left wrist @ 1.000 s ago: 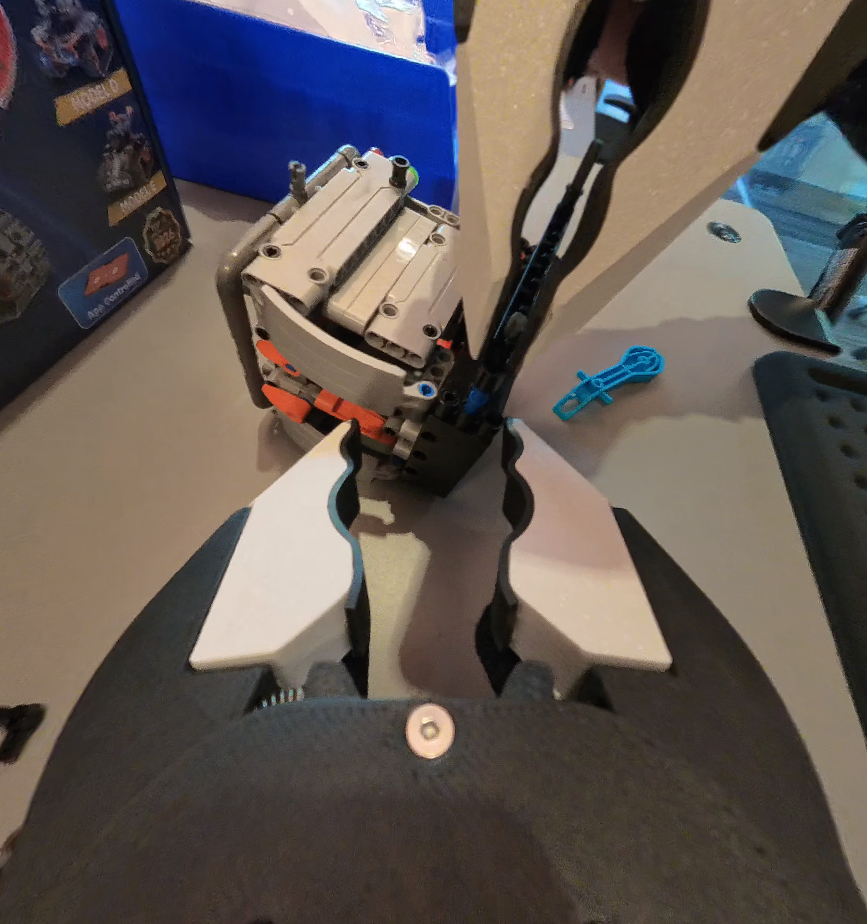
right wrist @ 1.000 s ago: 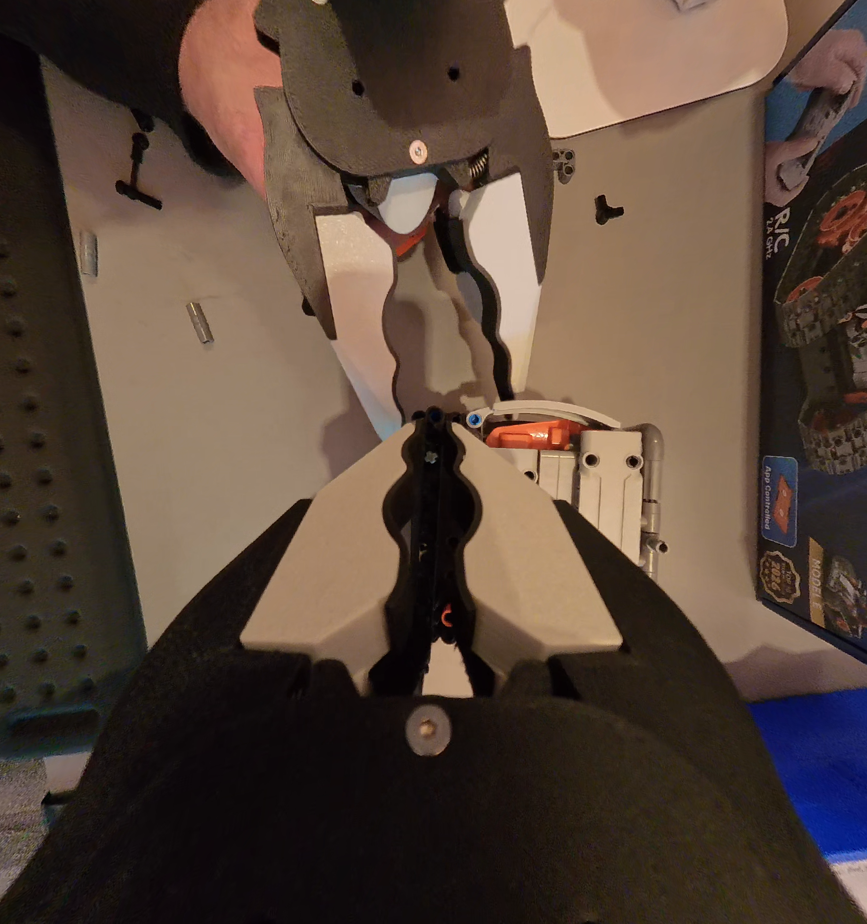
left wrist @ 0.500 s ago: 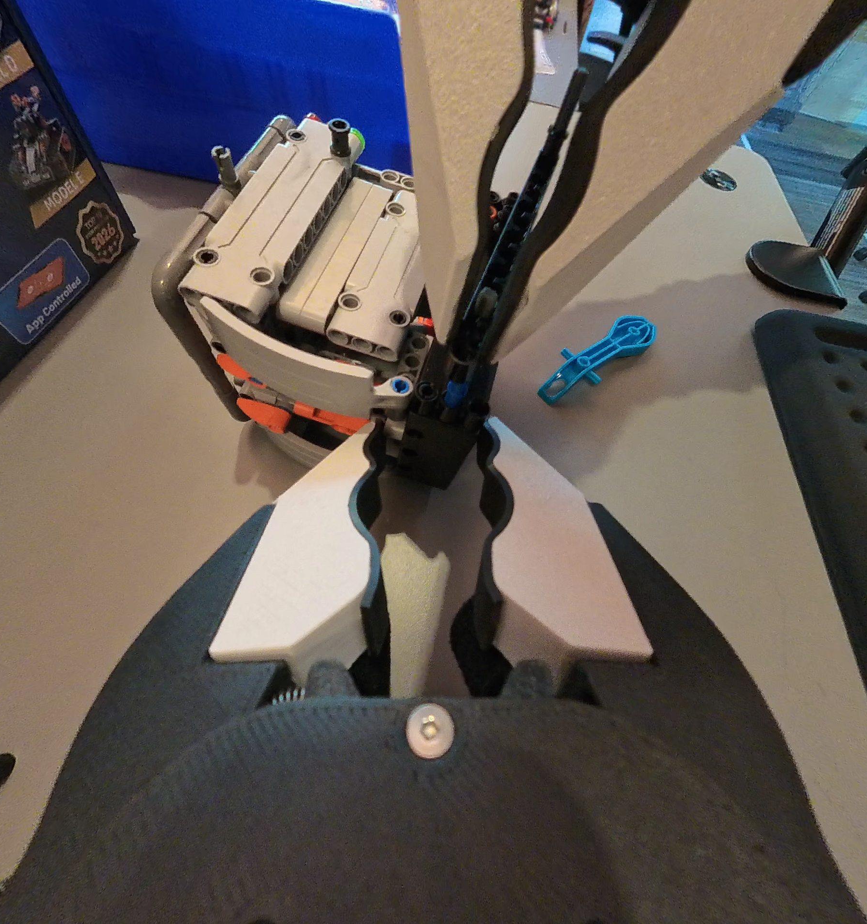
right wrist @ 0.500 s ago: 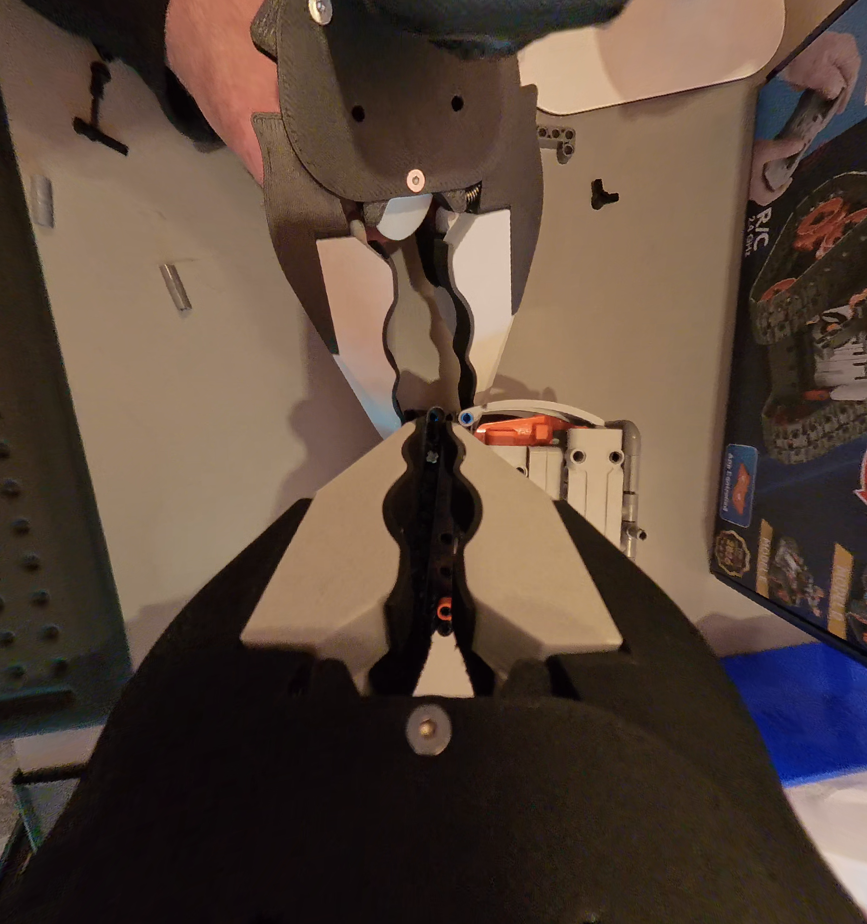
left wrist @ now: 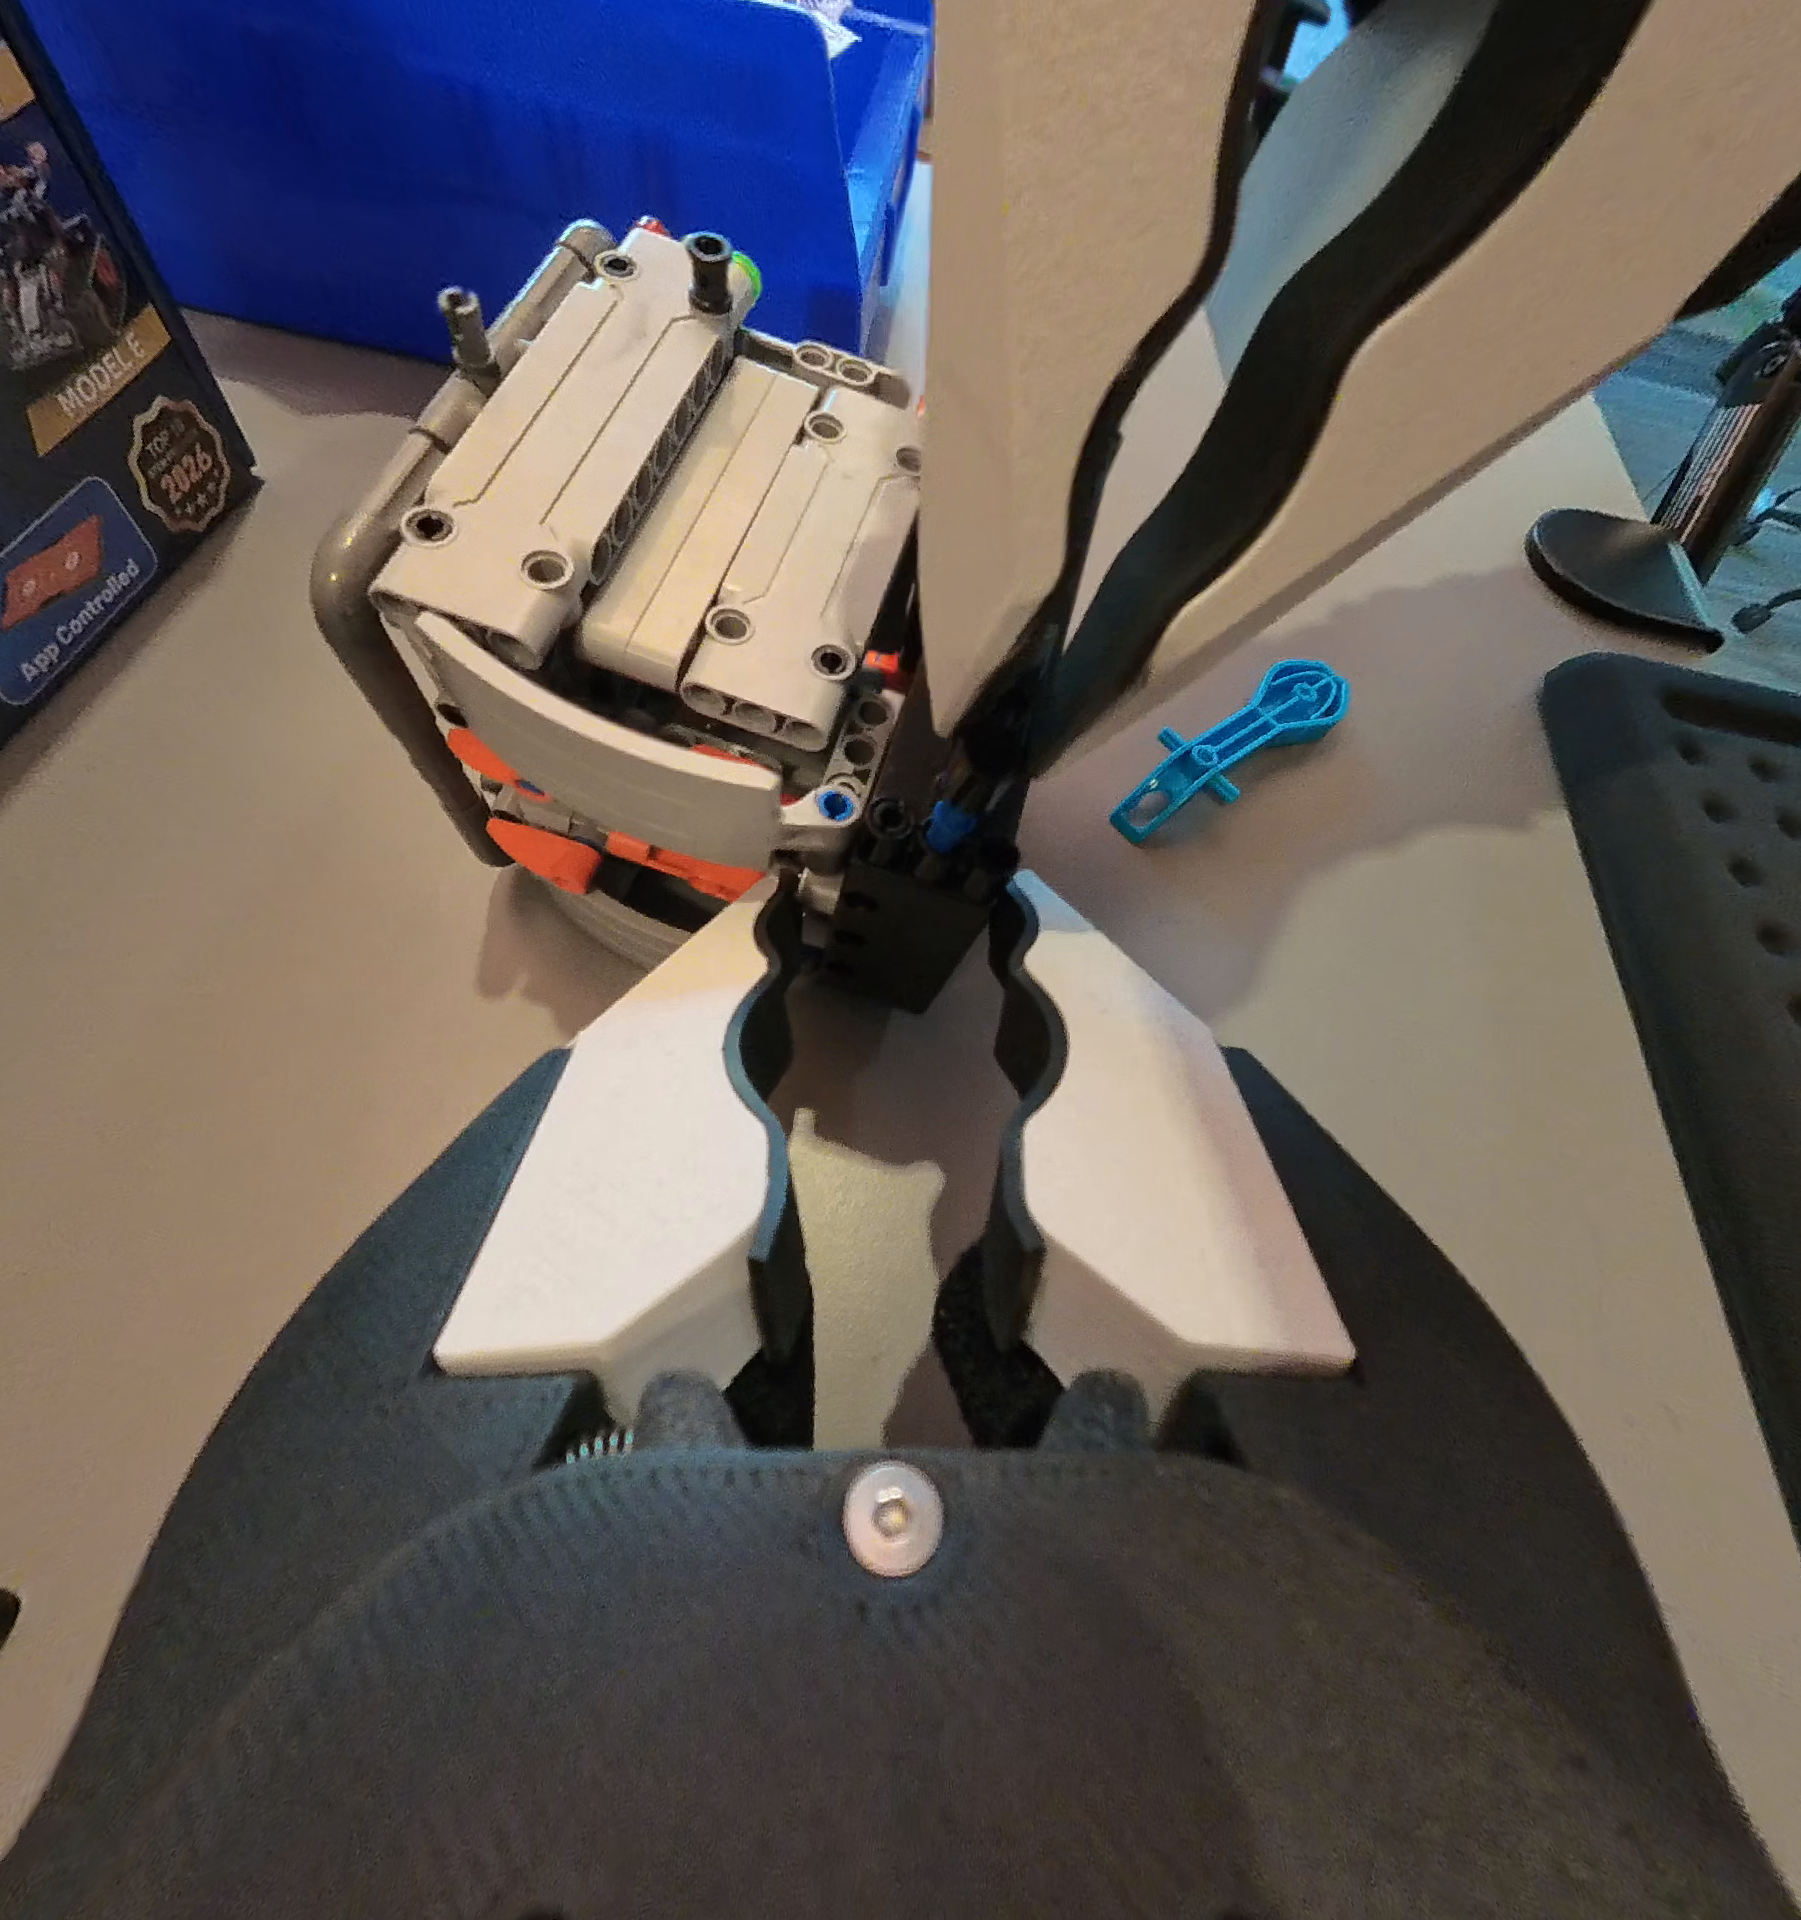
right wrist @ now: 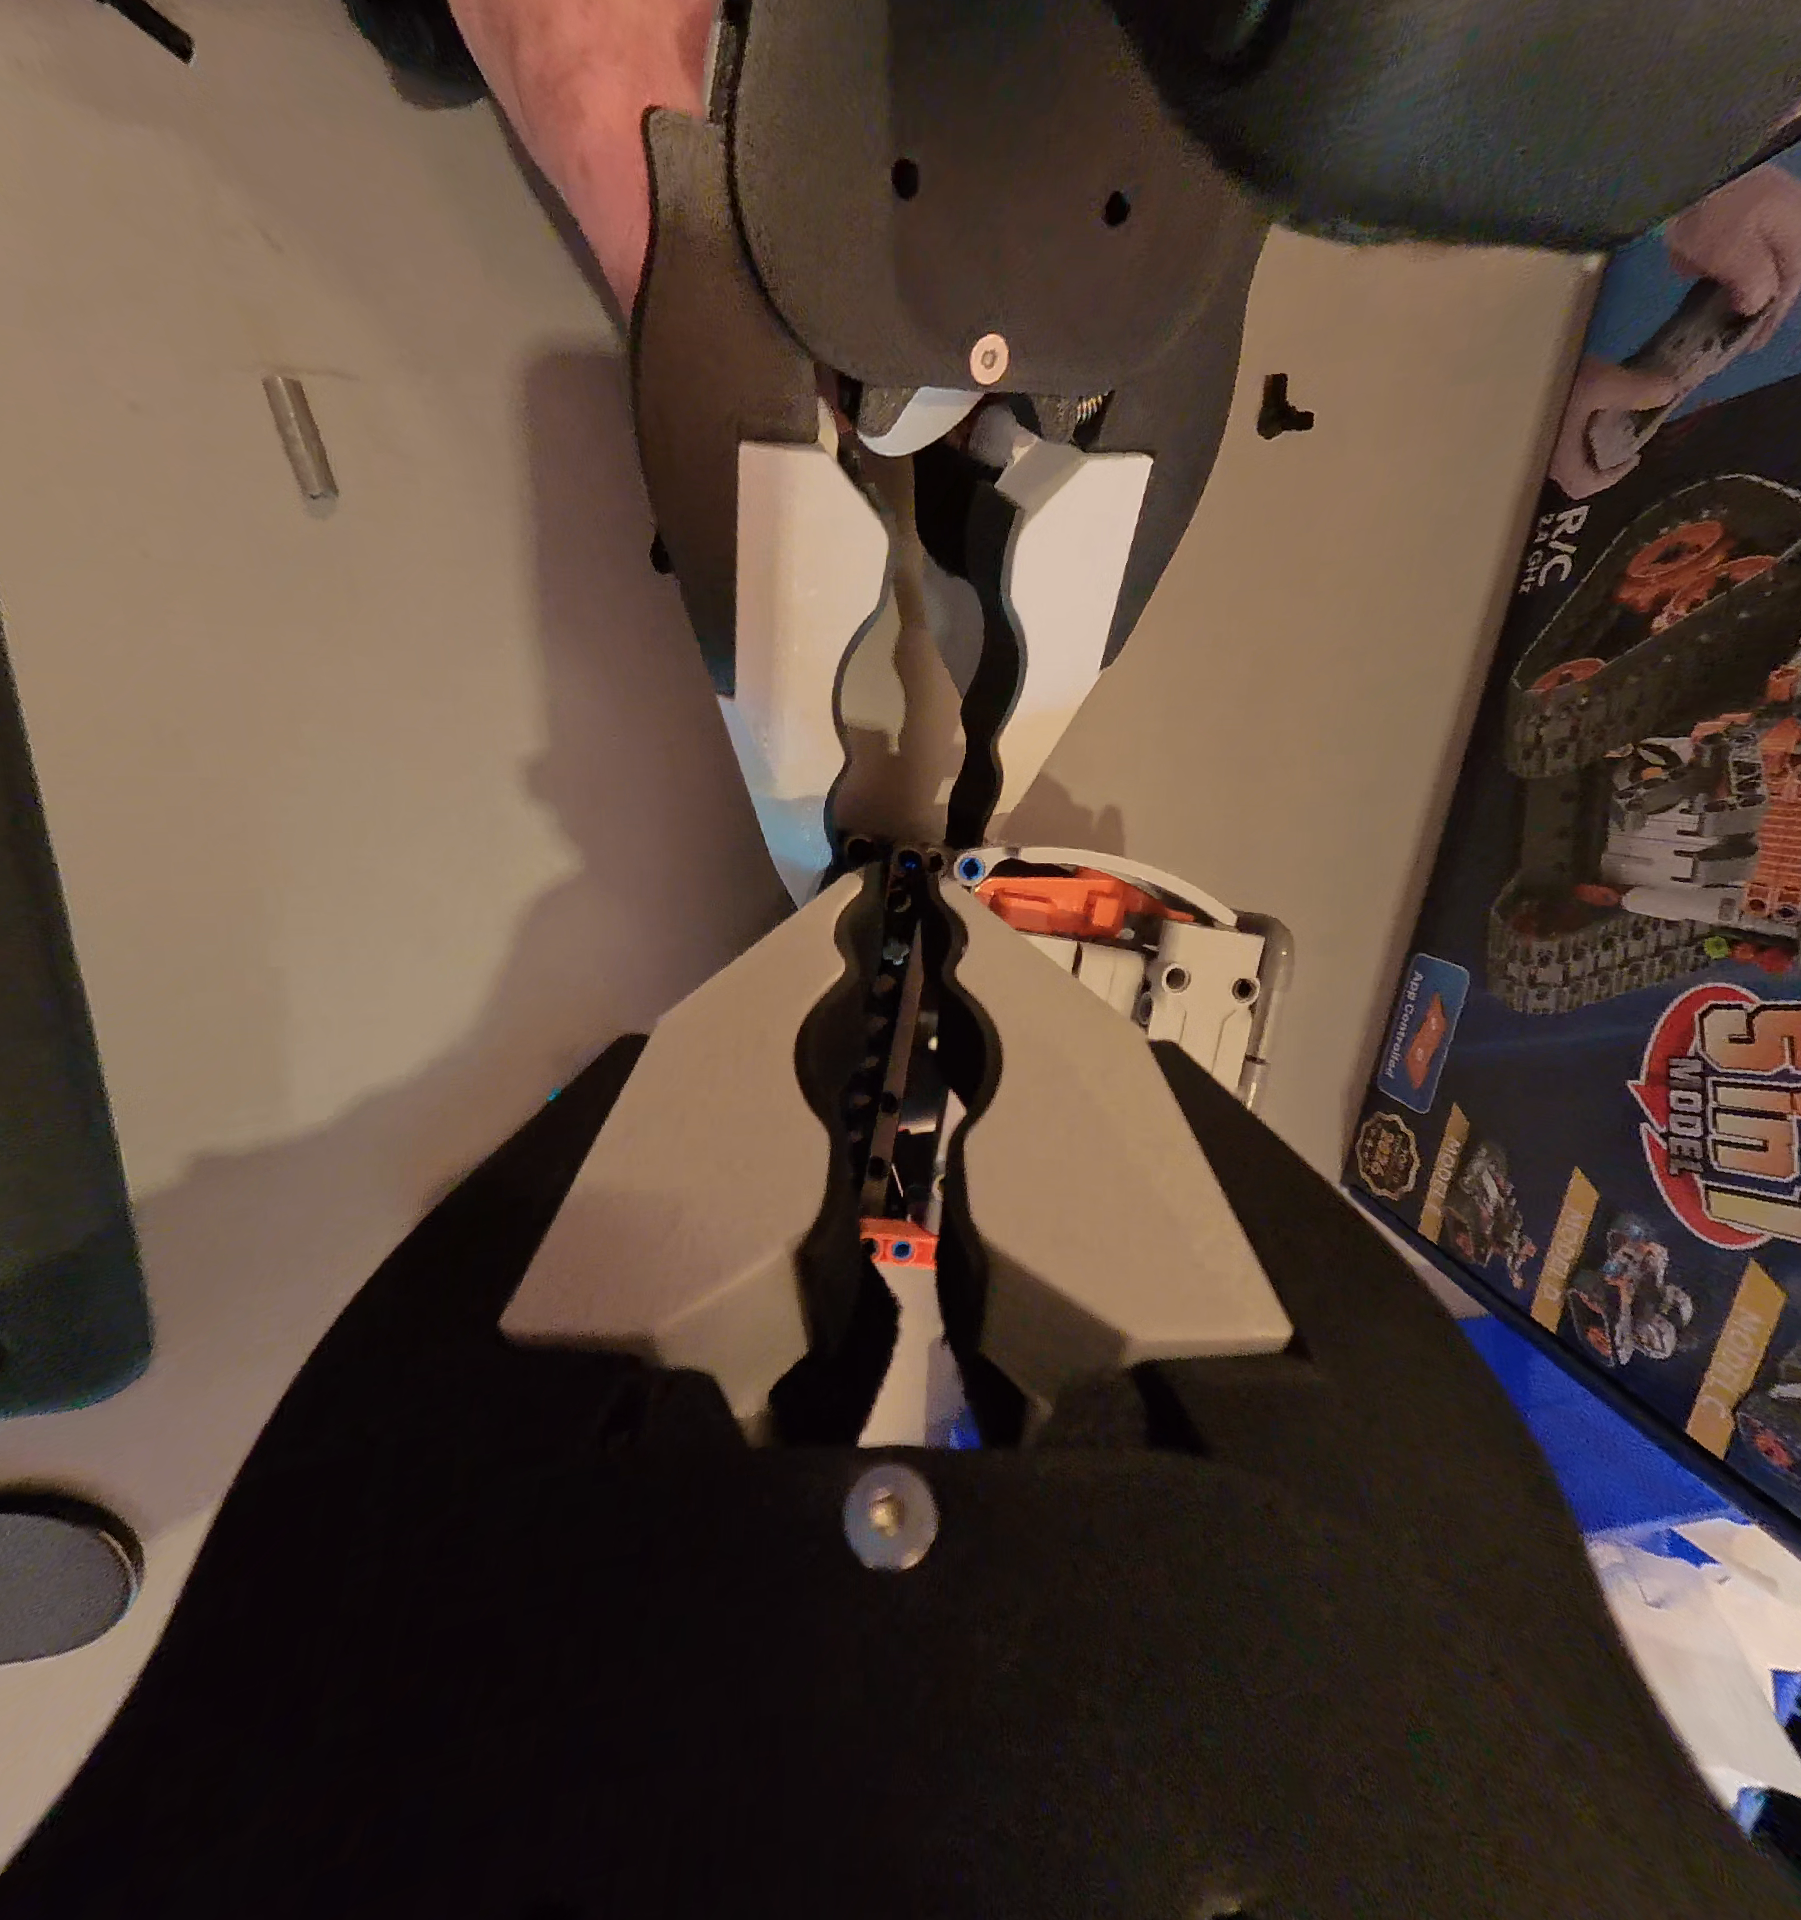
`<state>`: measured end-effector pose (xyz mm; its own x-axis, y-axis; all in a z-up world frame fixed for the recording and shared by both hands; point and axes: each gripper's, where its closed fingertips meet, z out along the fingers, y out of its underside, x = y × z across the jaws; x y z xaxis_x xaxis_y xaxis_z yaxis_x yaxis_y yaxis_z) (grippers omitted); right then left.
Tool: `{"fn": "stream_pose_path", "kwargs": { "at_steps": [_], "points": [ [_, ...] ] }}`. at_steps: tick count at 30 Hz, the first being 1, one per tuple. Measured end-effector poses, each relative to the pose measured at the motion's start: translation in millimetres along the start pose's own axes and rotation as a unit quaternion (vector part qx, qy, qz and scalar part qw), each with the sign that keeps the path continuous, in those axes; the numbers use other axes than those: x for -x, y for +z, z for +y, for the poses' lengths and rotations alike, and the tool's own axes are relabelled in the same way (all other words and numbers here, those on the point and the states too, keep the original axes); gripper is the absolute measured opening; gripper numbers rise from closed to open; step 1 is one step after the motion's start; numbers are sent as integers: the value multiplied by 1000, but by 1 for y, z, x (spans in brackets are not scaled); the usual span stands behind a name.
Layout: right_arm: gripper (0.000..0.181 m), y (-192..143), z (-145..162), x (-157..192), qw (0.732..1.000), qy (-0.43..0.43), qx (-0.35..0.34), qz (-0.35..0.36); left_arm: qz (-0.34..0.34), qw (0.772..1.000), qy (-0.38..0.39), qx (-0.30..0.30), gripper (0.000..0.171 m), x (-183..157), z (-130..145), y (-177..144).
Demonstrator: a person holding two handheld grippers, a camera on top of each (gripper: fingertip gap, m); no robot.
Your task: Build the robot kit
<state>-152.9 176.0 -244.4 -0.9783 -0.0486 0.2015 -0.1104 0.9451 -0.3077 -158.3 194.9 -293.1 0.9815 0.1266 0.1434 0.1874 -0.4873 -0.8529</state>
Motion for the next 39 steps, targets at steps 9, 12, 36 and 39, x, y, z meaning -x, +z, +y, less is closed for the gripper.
{"fn": "stream_pose_path", "kwargs": {
  "at_steps": [9, 12, 36, 39],
  "points": [
    [4, 1, 2, -1, 999, 40, 16, -34, -3, 1000, 4, 9, 34, 0, 0, 1],
    [4, 1, 2, -2, 997, 60, 5, -56, -1, 1000, -2, 7, 33, 1, -1, 1],
    [4, 4, 0, -6, 998, 9, 9, 54, -3, 1000, -9, 11, 34, 4, -1, 1],
    [6, 2, 2, -7, 997, 26, -8, 65, 0, 1000, -9, 8, 34, 4, -2, 1]
  ]
}}
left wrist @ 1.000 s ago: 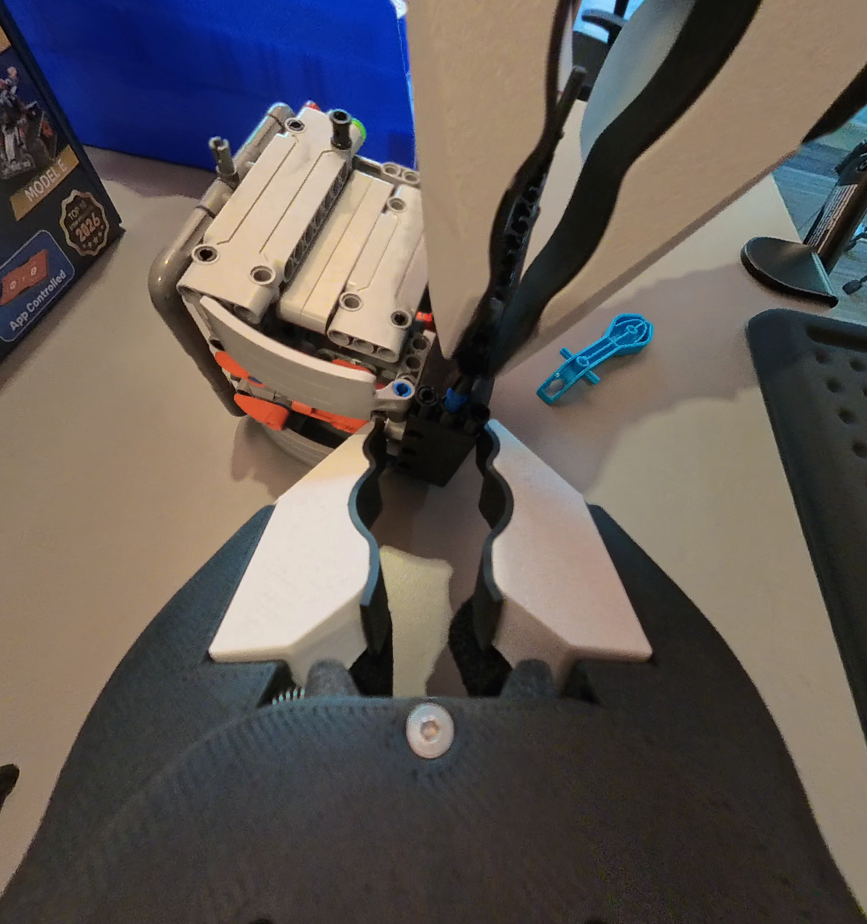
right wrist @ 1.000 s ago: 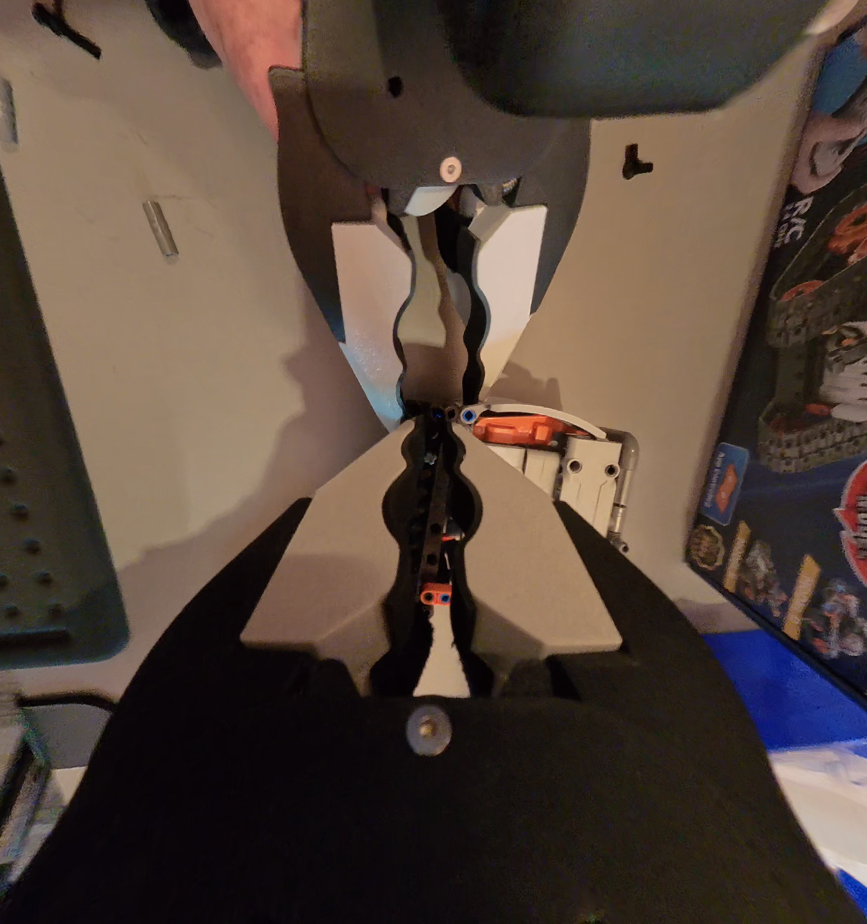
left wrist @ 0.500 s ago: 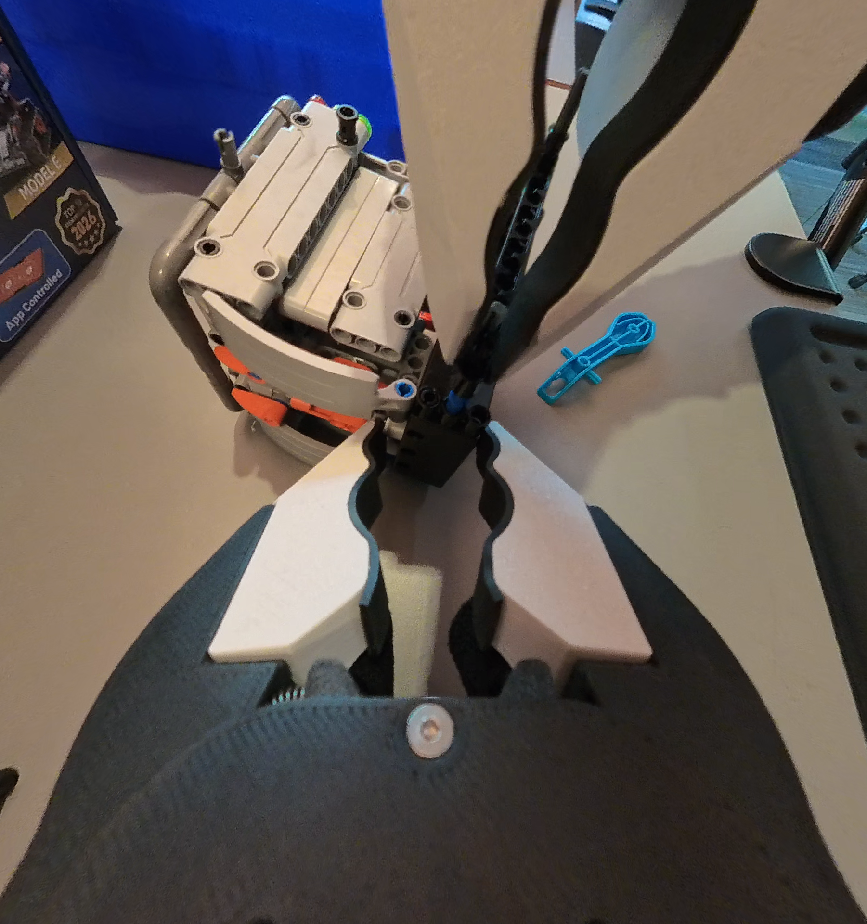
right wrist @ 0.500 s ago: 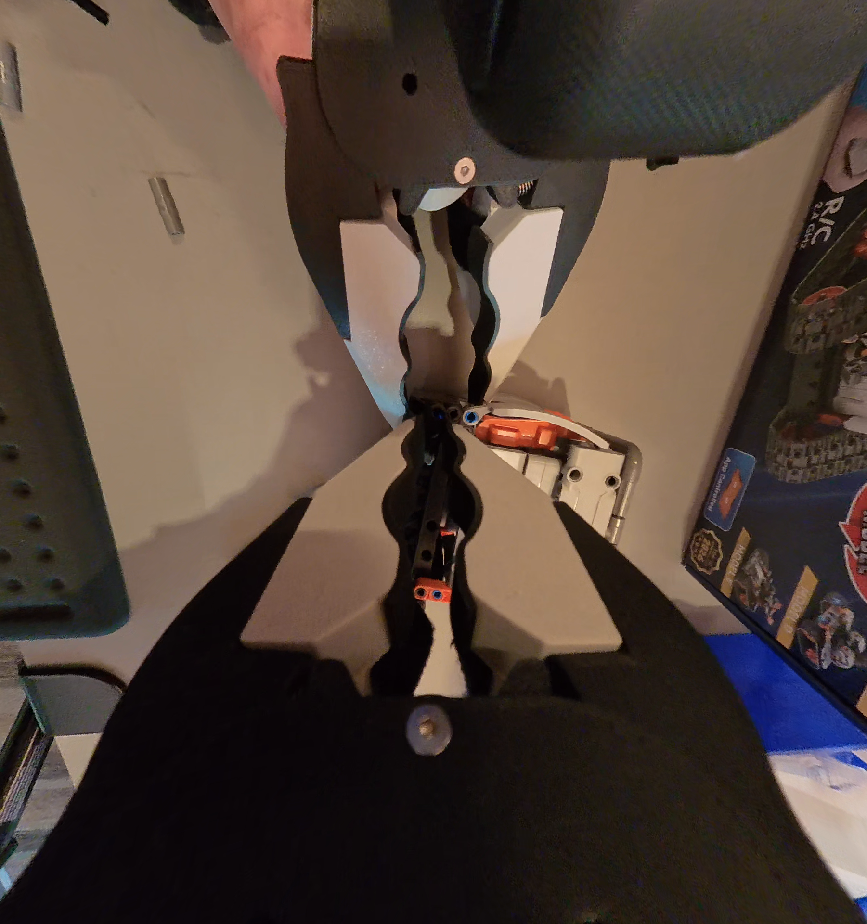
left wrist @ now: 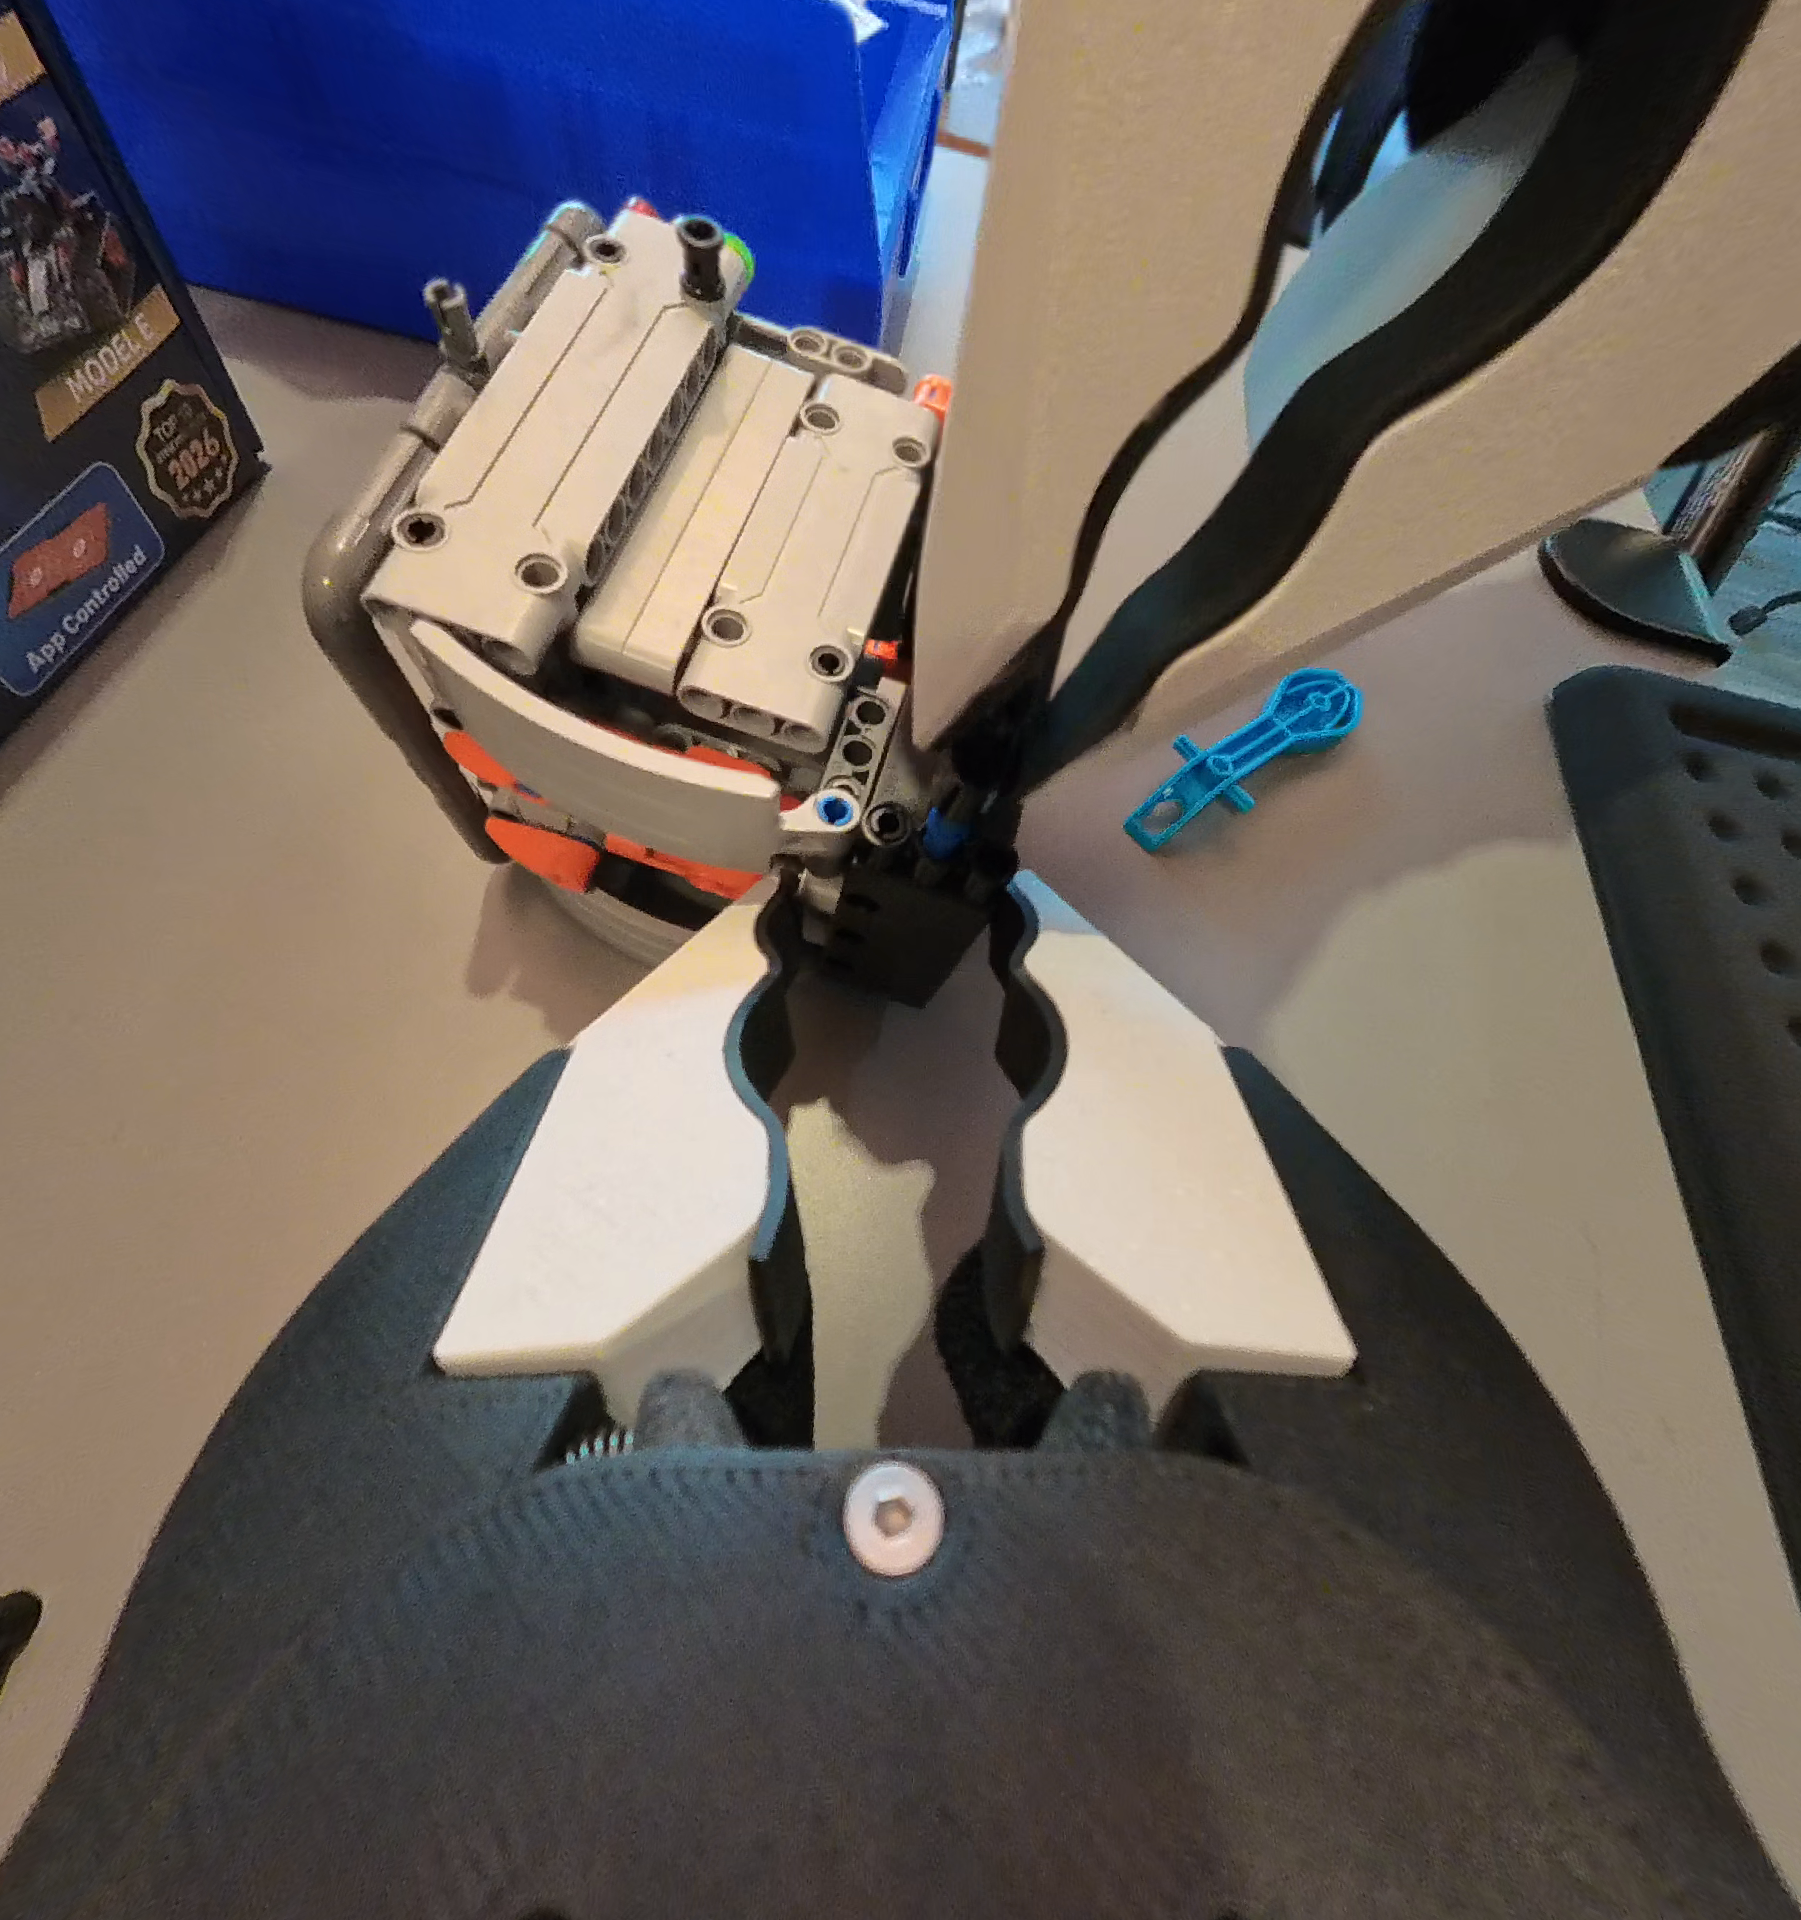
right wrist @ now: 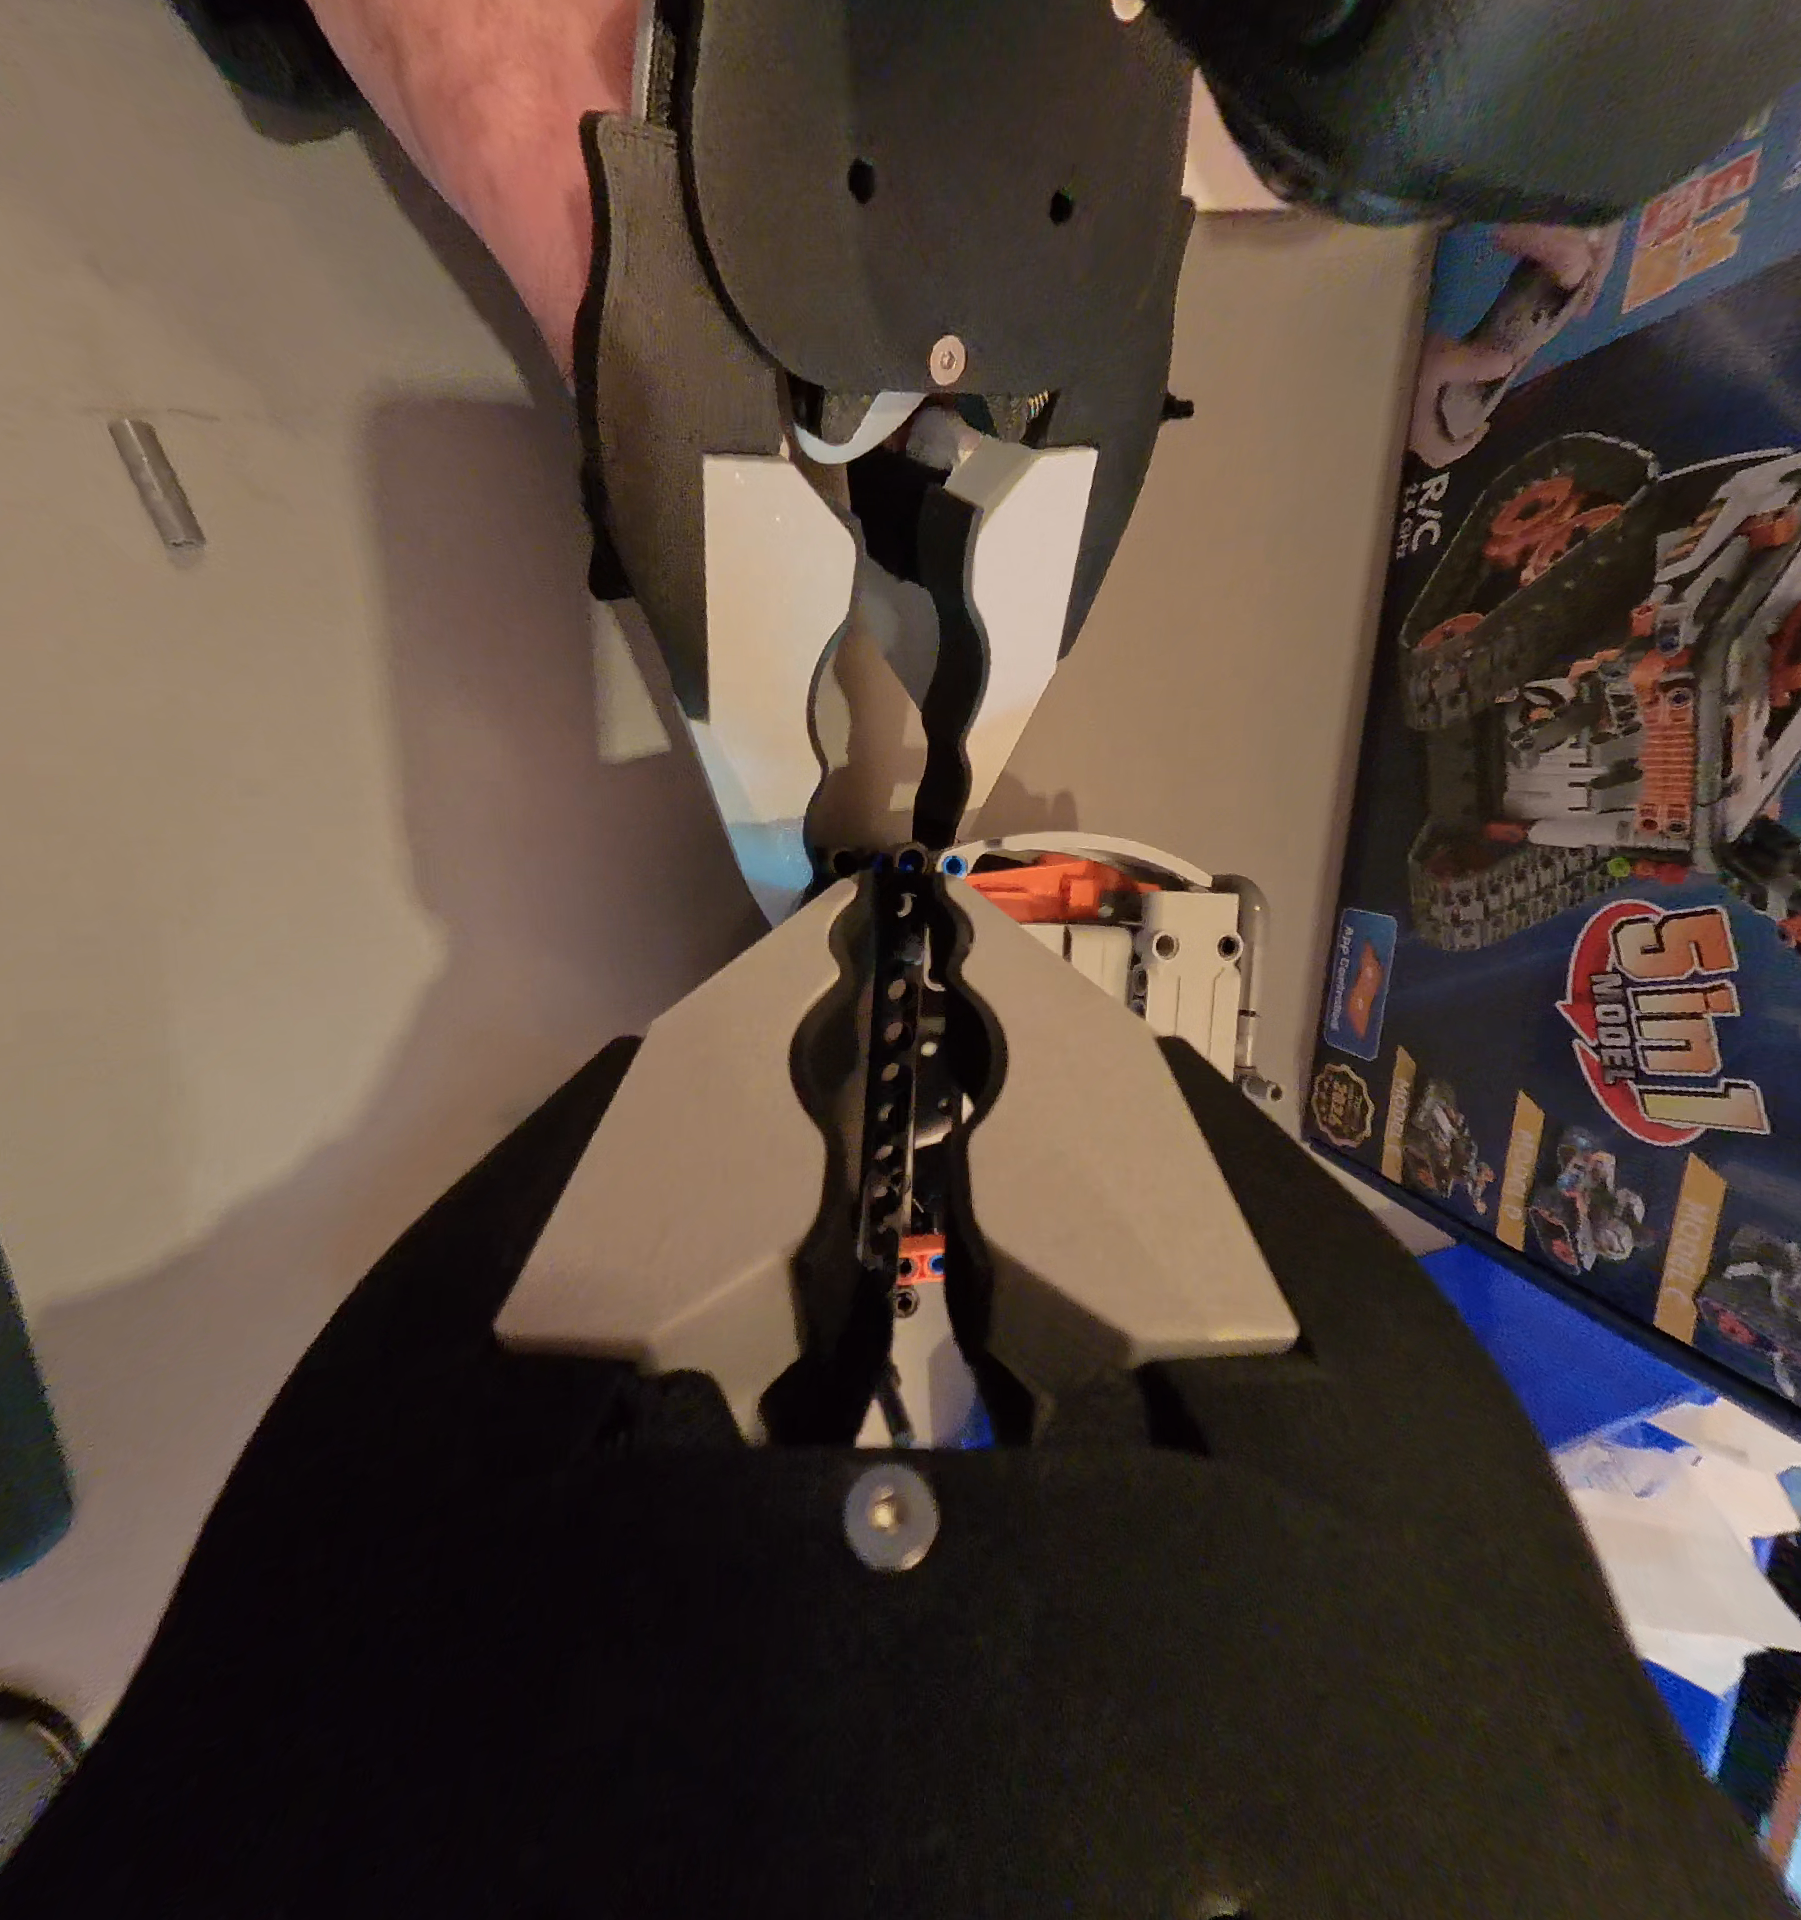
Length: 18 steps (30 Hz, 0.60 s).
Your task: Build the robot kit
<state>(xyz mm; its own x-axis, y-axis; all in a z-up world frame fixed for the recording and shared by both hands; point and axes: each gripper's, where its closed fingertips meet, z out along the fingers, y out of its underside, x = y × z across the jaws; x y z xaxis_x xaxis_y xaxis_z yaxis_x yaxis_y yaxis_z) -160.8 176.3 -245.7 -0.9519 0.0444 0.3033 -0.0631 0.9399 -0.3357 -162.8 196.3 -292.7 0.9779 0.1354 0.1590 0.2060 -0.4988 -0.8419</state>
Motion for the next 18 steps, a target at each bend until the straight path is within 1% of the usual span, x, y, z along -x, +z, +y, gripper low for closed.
{"fn": "stream_pose_path", "kwargs": {
  "at_steps": [3, 6, 8, 9, 13, 18],
  "points": [
    [16, 0, 0, 3, 999, 39, -28, -13, -5, 1000, 11, 1, 34, -2, -1, -1],
    [18, 1, 5, 7, 998, 53, -31, -18, -1, 1000, 6, -5, 35, -3, -1, -1],
    [20, -2, 2, 9, 996, 68, -54, -30, 1, 1000, 6, -7, 35, -3, -1, -2],
    [15, -4, 0, 8, 994, 78, -65, -34, 1, 1000, 7, -6, 35, -3, -1, -2],
    [7, -9, -6, 4, 986, 113, -111, -59, 0, 1000, 11, -6, 35, -4, 0, -2],
    [5, -3, -4, 5, 986, 106, -112, -65, -1, 1000, 16, -7, 35, -4, 2, -1]
  ]
}}
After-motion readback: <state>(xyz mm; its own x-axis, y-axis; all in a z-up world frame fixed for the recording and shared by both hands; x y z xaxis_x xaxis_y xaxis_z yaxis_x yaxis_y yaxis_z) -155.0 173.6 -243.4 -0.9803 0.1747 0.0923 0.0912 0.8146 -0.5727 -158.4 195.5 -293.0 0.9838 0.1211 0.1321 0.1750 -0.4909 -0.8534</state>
